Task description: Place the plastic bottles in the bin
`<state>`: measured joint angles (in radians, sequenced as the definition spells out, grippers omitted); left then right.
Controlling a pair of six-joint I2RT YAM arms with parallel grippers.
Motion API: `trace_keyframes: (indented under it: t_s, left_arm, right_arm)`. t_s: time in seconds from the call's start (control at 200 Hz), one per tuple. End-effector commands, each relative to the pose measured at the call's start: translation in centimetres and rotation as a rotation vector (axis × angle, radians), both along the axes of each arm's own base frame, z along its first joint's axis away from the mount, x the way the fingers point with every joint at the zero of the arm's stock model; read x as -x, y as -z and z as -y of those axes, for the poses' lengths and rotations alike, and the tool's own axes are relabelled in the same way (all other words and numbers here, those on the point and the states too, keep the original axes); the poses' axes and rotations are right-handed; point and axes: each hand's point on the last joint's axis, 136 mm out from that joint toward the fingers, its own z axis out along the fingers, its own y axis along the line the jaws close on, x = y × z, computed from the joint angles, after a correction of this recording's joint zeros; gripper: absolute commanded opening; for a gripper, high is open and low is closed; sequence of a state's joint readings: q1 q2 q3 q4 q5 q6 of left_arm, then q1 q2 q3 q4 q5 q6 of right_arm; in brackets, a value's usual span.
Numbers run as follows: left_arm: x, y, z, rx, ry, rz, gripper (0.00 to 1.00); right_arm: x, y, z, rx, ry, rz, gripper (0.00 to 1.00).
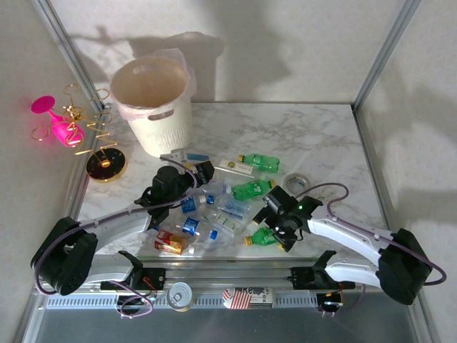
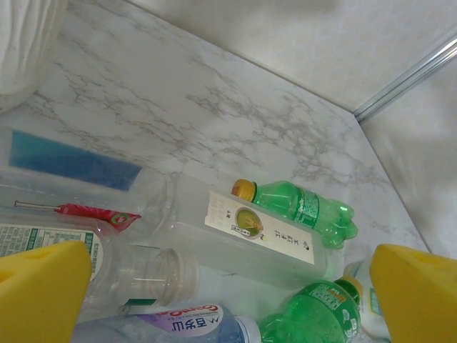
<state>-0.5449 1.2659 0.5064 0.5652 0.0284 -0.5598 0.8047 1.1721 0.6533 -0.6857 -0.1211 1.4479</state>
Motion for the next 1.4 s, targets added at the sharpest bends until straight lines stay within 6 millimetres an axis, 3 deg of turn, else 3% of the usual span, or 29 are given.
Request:
trace_keyframes:
  t_s: [0.0, 0.33, 0.606, 0.766, 0.921, 1.072, 1.267, 1.397]
  left_arm:
    - [0.0, -1.0, -1.1, -0.008, -0.033, 0.032, 1.0]
    - [0.8, -1.2, -3.0, -0.03, -0.096, 0.041, 1.0]
    - [0.9, -1.4, -3.6, -0.038, -0.119, 0.044, 1.0]
    - [0.8, -2.0, -3.3, -0.01, -0.11, 0.054, 1.0]
    - [0.6, -2.6, -2.6, 0.014, -0.082, 0.055, 1.0]
    - [0.4, -3.5, -1.5, 0.057, -0.04, 0.065, 1.0]
    - [1.1, -5.3, 1.1, 0.131, 0.107, 0.089, 1.0]
    - [1.6, -4.8, 1.6, 0.155, 0.139, 0.049, 1.0]
  right_arm:
    - [-2.9, -0.2, -0.9, 0.005, -0.087, 0.079, 0.99]
    - [-6.3, 2.1, 0.1, 0.034, -0.081, 0.125, 0.96]
    - [-7.3, 1.9, 0.3, 0.07, -0.12, 0.174, 0.65]
    - [-8.1, 0.7, 0.2, 0.079, -0.146, 0.224, 0.55]
    - [-9.4, -2.0, -0.3, 0.082, -0.205, 0.304, 0.52]
    - [-11.6, -6.7, -1.3, 0.074, -0.288, 0.46, 0.51]
    - [-15.9, -13.0, -5.4, -0.054, -0.369, 0.756, 0.49]
    - [-18.8, -16.3, -8.3, -0.157, -0.36, 0.916, 0.5]
